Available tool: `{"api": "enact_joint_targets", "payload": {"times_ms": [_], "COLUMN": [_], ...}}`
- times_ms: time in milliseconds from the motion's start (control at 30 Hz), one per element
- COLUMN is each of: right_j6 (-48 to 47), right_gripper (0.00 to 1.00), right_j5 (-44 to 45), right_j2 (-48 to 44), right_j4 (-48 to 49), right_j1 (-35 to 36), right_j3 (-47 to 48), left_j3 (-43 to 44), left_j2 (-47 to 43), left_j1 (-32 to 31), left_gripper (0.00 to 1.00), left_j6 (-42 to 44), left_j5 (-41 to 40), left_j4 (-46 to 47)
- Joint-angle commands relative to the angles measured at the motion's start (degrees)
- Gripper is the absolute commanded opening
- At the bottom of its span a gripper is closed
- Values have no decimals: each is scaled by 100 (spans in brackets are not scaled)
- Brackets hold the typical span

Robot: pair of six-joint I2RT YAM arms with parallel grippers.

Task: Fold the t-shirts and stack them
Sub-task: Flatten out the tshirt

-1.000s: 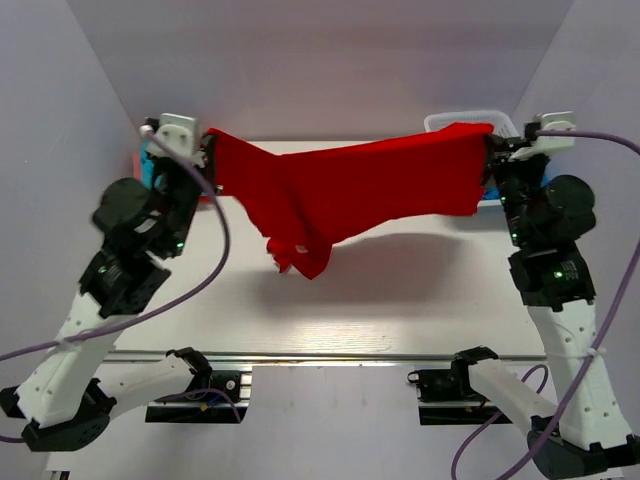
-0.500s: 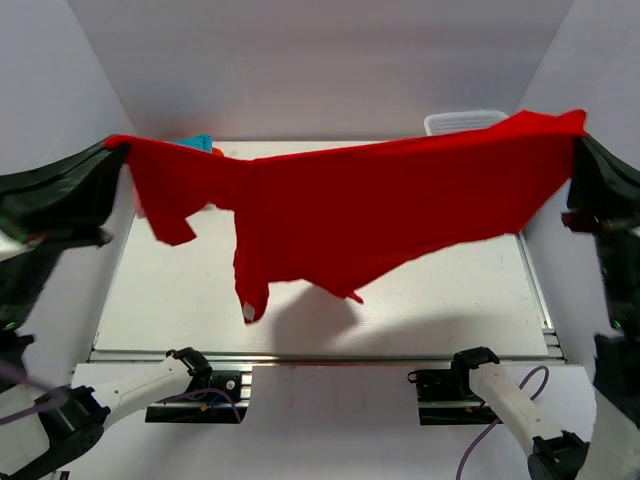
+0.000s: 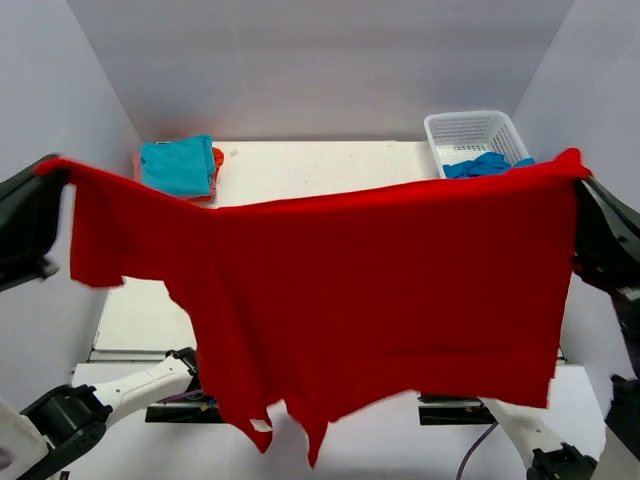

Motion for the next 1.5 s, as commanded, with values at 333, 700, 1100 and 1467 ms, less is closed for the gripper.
{"api": "enact_joint_targets", "payload": {"times_ms": [333, 700, 1100, 1467], "right_j6": [1603, 1824, 1754, 1789], "right_gripper": [0, 0, 0, 8], "right_j5": [1673, 2087, 3895, 4479], "right_j2": [617, 3684, 5697, 6787], "right_j4": [2192, 2483, 2044, 1368], "right_j1": [-24, -16, -33, 2], "right_j3": [-5043, -5198, -3531, -2342], "left_j3": [-5000, -6453, -5179, -4062], "left_j2": [785, 3307, 5856, 6948], "left_j1": [74, 917, 1568, 1840], "left_gripper": [0, 0, 0, 11], "left_j6": [2069, 2914, 2440, 1986], "left_j5": [-1831, -1780, -2078, -1068], "left_j4": [2272, 4400, 5885, 6483]}}
